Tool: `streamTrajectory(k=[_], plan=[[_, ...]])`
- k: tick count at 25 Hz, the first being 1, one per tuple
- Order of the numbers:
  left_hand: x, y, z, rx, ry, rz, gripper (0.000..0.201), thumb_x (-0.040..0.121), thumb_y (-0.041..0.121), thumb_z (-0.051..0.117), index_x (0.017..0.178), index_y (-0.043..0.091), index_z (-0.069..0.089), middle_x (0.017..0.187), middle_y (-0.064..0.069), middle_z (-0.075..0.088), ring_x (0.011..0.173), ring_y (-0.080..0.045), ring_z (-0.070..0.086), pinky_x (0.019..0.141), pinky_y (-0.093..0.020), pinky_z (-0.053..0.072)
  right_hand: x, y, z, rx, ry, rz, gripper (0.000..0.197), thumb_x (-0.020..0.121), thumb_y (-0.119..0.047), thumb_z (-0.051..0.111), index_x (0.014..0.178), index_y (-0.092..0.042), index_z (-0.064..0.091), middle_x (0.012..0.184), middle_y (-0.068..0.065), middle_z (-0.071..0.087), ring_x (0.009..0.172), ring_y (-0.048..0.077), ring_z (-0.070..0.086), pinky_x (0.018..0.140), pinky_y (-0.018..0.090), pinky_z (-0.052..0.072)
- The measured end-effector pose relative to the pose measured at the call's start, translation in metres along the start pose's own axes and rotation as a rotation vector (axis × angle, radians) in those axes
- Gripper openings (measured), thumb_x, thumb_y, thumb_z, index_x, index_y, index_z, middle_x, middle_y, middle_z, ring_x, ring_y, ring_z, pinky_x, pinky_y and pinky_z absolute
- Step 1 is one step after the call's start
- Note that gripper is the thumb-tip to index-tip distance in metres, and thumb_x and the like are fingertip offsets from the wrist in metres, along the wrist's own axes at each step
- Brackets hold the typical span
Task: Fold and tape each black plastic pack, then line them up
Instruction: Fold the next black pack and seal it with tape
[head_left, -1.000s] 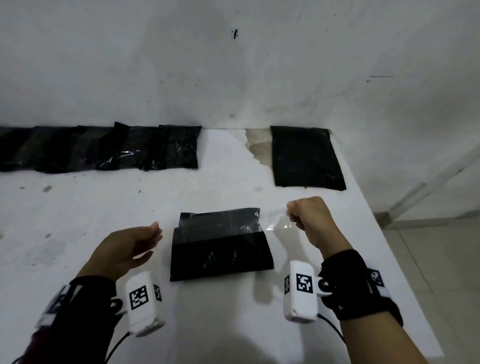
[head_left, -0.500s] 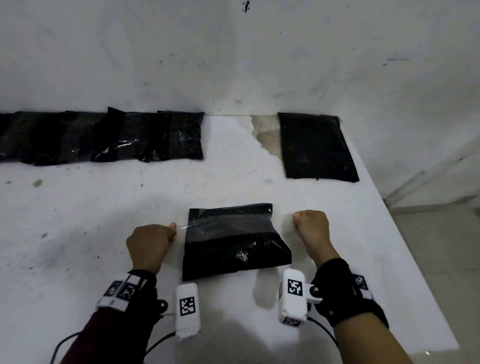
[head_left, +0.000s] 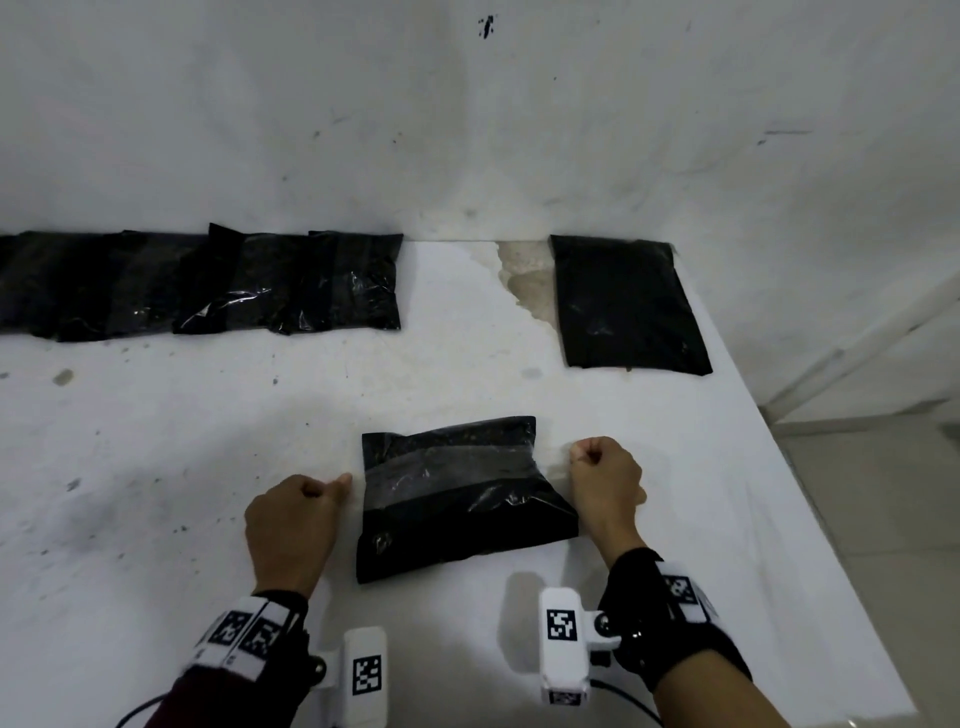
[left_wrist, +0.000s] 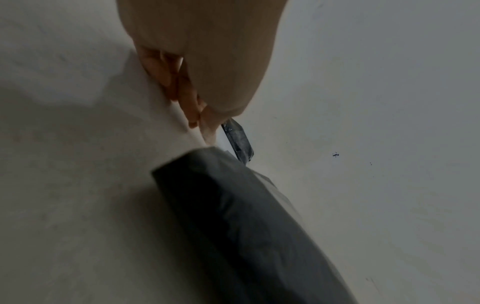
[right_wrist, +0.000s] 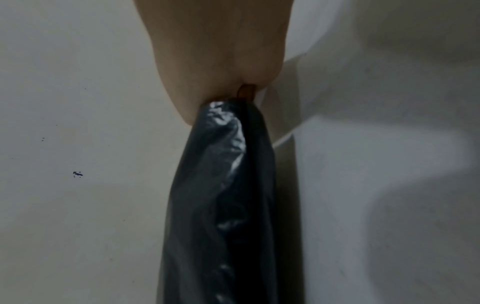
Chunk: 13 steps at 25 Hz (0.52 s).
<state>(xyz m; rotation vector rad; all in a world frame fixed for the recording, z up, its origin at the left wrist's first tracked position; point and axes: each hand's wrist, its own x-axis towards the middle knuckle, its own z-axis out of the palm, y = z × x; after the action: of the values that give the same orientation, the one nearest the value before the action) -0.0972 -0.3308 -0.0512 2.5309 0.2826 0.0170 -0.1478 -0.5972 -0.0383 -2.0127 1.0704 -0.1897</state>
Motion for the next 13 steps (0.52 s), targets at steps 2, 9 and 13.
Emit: streamTrajectory(k=[2, 9, 13], plan=[[-0.002, -0.009, -0.004, 0.0, 0.02, -0.014, 0.04, 0.085, 0.03, 0.065, 0.055, 0.003, 0.059, 0.052, -0.007, 0.055, 0.06, -0.03, 0.055, 0.06, -0.031, 0.036, 0.001, 0.003, 0.0, 0.014, -0.007, -0.002, 0.014, 0.089, -0.01, 0.05, 0.08, -0.018, 0.058, 0.069, -0.017, 0.049, 0.08, 0.014, 0.046, 0.082, 0.031, 0.025], [0.009, 0.065, -0.018, -0.099, 0.012, 0.515, 0.014, 0.085, 0.018, 0.066, 0.092, 0.006, 0.068, 0.083, -0.009, 0.068, 0.091, -0.034, 0.057, 0.083, -0.028, 0.03, 0.008, 0.003, -0.007, 0.089, -0.088, 0.044, 0.014, 0.089, -0.015, 0.052, 0.082, -0.016, 0.064, 0.083, -0.006, 0.061, 0.087, 0.017, 0.052, 0.083, 0.032, 0.027], [0.017, 0.151, 0.017, 0.137, -0.615, 0.595, 0.037, 0.093, 0.033, 0.052, 0.125, 0.015, 0.053, 0.126, -0.004, 0.054, 0.126, -0.027, 0.035, 0.104, -0.032, 0.028, 0.01, 0.0, -0.009, 0.039, -0.134, 0.042, 0.028, 0.083, -0.009, 0.045, 0.056, -0.017, 0.046, 0.063, -0.007, 0.05, 0.074, 0.02, 0.047, 0.075, 0.033, 0.027]])
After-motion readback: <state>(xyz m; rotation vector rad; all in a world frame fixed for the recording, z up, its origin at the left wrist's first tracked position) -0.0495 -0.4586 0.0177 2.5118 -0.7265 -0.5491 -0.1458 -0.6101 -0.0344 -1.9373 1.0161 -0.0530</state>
